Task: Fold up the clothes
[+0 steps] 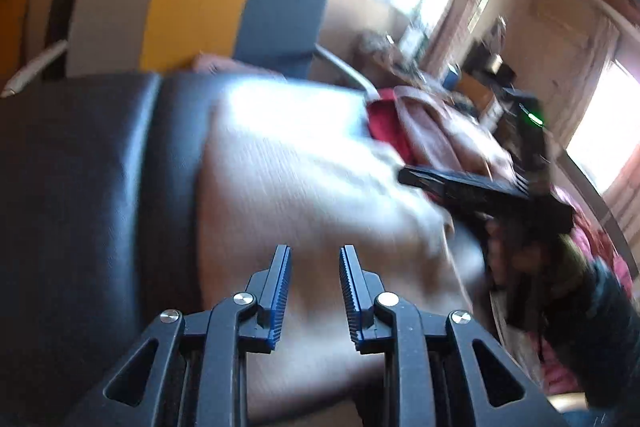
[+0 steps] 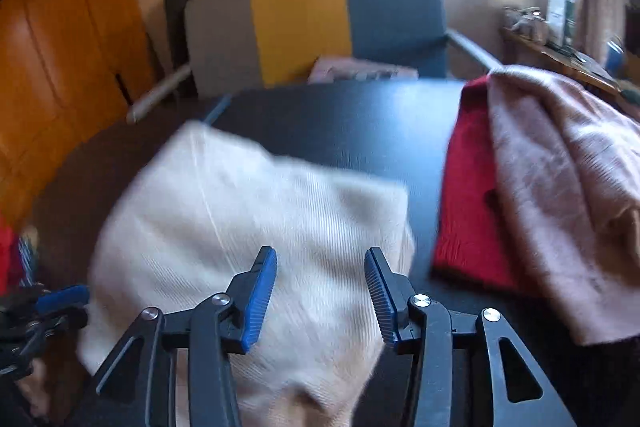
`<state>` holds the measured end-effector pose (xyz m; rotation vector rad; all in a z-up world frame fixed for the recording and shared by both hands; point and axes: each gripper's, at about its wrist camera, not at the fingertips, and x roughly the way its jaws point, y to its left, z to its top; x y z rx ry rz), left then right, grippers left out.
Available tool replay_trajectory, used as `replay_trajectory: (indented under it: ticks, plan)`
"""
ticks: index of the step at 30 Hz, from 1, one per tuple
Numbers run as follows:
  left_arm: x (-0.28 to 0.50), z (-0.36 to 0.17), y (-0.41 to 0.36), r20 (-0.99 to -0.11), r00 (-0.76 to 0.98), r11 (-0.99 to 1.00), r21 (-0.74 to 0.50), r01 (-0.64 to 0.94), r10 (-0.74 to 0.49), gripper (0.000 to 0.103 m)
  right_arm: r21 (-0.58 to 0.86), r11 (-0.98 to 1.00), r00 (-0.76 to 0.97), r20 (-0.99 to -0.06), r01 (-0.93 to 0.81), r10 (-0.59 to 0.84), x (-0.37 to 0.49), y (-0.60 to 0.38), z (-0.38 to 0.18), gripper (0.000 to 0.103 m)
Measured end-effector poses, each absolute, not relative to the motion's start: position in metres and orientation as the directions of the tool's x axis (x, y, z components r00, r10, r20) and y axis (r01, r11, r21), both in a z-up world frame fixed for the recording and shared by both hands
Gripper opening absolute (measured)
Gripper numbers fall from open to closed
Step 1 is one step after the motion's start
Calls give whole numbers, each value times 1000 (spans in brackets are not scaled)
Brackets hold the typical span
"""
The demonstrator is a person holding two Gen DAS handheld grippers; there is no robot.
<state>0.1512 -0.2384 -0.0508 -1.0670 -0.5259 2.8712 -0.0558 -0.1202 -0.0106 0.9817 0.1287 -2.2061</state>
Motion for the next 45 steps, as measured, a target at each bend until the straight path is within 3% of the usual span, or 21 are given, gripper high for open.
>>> replay_trajectory:
  ticks: [3, 6, 11, 21, 33, 41, 45]
  plan:
    - [122, -41, -242, -622, -779, -948, -287, 135, 77, 28, 283, -747, -461, -641, 601, -613, -57, -133, 3, 64]
    - [110, -40, -243, -635, -772, -953, -248, 176, 23, 28, 352, -767, -464, -636, 537, -617, -64, -154, -5, 70]
    - [92, -75, -228, -667, -744, -961, -175, 213, -43, 28, 324, -850, -510, -691, 416, -513, -79, -164, -59, 67]
    - [100, -98, -190, -587, -785, -966, -19, 259, -200, 29, 243, -841, -547, -666, 484, -507, -85, -174, -74, 69]
    - [101, -93, -237, -640, -748, -948, -93, 305, -178, 32, 252, -775, -455, -689, 580, -564, -105, -225, -81, 74]
    - [142, -85, -245, -652, -728, -940, -66, 335, -213, 32, 315, -694, -377, -659, 647, -651, -73, -228, -80, 78]
    - [164, -66, -262, -643, -741, -930, -119, 348, -195, 35, 327, -644, -360, -616, 692, -700, -57, -220, -69, 80]
